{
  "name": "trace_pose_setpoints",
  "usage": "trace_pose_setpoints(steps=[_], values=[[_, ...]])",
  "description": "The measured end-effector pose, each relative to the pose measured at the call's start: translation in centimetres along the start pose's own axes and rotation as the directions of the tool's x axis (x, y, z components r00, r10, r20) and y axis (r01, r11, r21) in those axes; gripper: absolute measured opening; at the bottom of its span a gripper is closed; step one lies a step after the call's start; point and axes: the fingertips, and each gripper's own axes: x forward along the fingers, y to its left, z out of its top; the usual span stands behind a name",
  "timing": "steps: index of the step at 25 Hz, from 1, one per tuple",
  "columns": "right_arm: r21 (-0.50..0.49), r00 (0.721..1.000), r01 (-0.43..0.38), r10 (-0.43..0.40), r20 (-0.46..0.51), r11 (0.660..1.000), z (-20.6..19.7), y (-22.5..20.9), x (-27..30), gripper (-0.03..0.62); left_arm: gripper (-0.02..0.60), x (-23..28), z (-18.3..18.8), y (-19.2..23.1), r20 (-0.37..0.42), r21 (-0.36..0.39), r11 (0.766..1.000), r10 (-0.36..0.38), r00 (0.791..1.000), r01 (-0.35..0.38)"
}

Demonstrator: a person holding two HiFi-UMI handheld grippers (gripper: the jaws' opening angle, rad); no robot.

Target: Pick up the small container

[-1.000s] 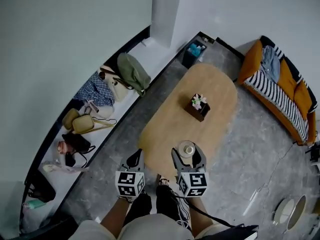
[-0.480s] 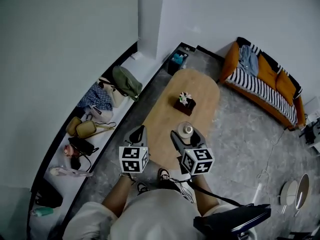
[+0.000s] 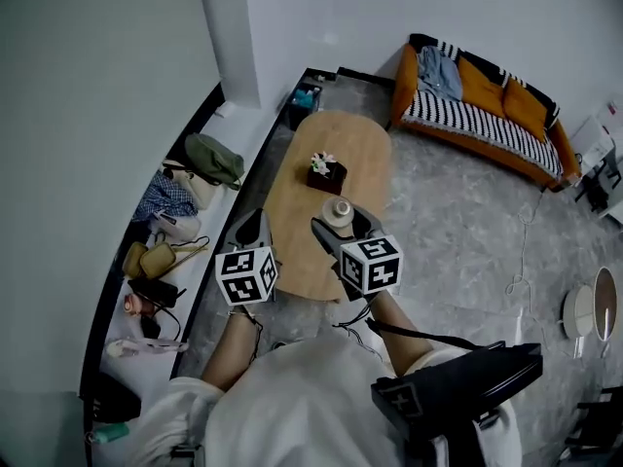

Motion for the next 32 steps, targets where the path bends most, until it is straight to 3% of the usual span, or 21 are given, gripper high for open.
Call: trace_pose_setpoints(steps=[8,32], values=[[0.027,0.999,-0.042,0.042,0.003,0.999,0.3,-1.7,-2.6,0.331,0.008,-0.5,1.2,-4.0,0.019,0.003,1.000,0.010,1.000,-0.010],[0.000,0.999,-0.044,0.044,0.019,0.999,0.7,-1.8,-2.8,0.331,0.008,-1.1,0.0,-4.1,-0.009,0.022,0.999,0.030,1.000,-0.030]])
